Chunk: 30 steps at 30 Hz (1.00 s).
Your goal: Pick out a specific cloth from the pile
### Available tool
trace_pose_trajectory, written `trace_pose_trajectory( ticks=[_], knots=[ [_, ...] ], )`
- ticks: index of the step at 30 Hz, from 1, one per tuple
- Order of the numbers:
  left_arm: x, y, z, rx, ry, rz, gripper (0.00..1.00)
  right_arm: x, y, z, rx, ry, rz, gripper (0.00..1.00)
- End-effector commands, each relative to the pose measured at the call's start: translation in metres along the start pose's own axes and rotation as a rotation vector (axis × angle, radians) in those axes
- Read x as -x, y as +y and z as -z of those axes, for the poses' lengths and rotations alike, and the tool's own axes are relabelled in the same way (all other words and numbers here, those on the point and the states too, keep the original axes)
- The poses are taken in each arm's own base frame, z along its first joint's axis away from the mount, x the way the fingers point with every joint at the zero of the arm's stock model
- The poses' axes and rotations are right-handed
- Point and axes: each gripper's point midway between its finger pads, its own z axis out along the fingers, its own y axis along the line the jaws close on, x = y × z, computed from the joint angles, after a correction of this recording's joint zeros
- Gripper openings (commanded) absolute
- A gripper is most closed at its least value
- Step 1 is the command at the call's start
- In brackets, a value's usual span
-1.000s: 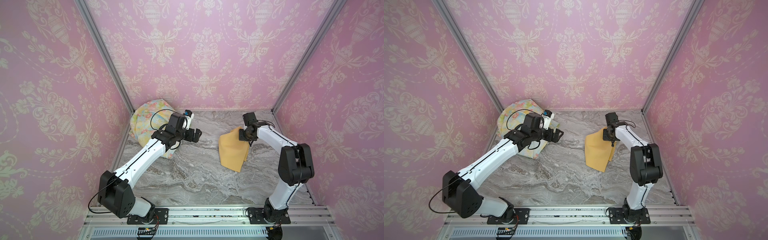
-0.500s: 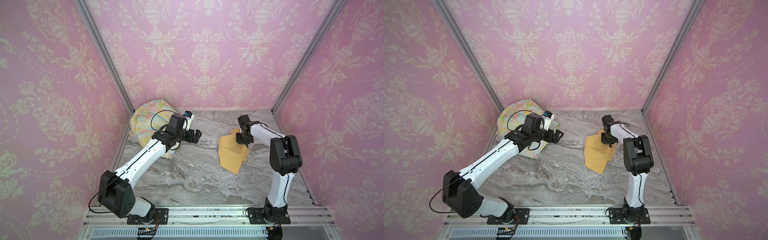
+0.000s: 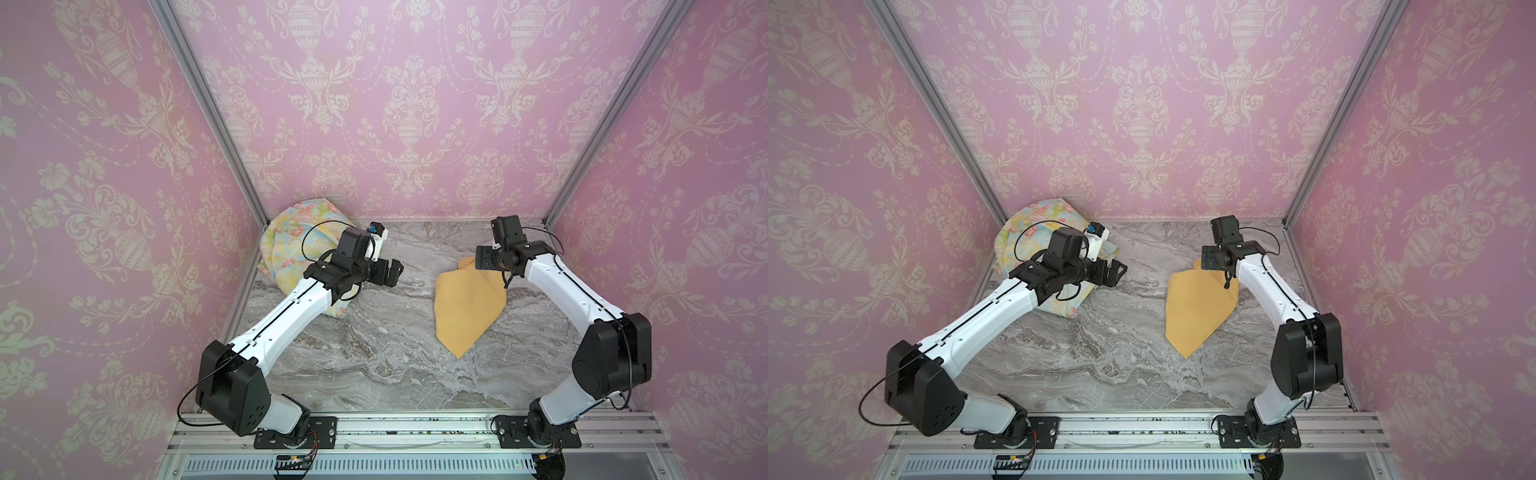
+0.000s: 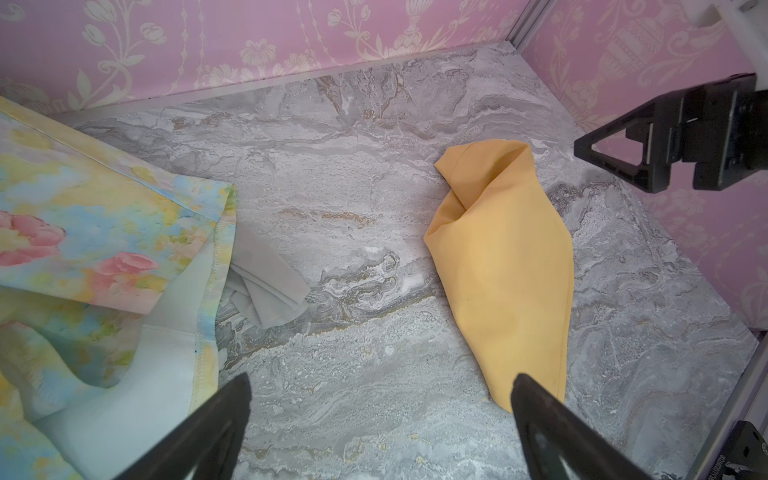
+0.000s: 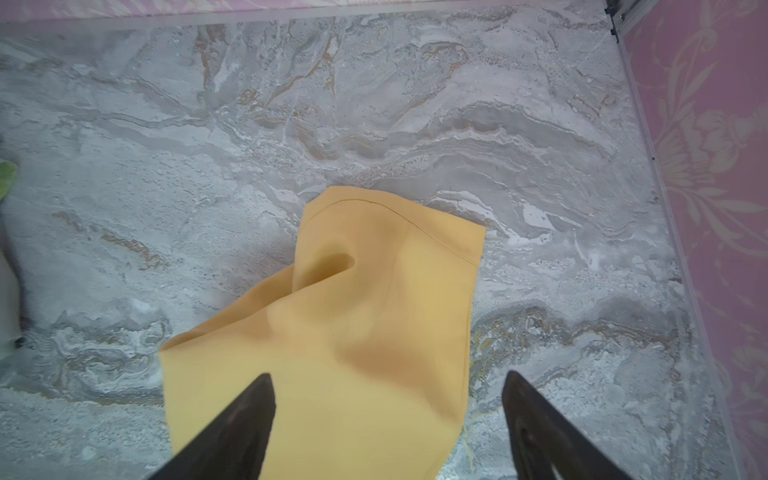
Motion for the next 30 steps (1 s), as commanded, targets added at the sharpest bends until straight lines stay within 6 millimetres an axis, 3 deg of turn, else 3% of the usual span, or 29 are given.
trace_pose_trajectory(
  ticks=[1, 5, 9, 19, 27, 30],
  knots=[
    [-0.005, 0.001, -0.005, 0.0, 0.011, -0.009, 0.99, -0.022, 0.039, -0.003, 0.059, 0.037, 0.009, 0.93],
    [-0.005, 0.0, -0.005, -0.005, 0.012, -0.005, 0.99, -0.044, 0.079, -0.017, 0.057, 0.054, 0.033, 0.95],
    [-0.005, 0.001, -0.003, 0.001, 0.006, -0.009, 0.99, -0.066, 0.089, -0.041, -0.03, 0.105, 0.039, 0.96],
    [-0.003, 0.005, 0.004, 0.03, -0.016, -0.035, 0.99, -0.095, 0.07, -0.087, -0.077, 0.221, -0.075, 0.96],
    [-0.002, 0.007, 0.006, 0.038, -0.027, -0.044, 0.99, -0.117, 0.04, -0.095, -0.04, 0.303, -0.017, 0.96],
    [-0.001, 0.007, 0.007, 0.042, -0.031, -0.047, 0.99, -0.116, 0.031, -0.095, -0.019, 0.315, 0.017, 0.96]
  ],
)
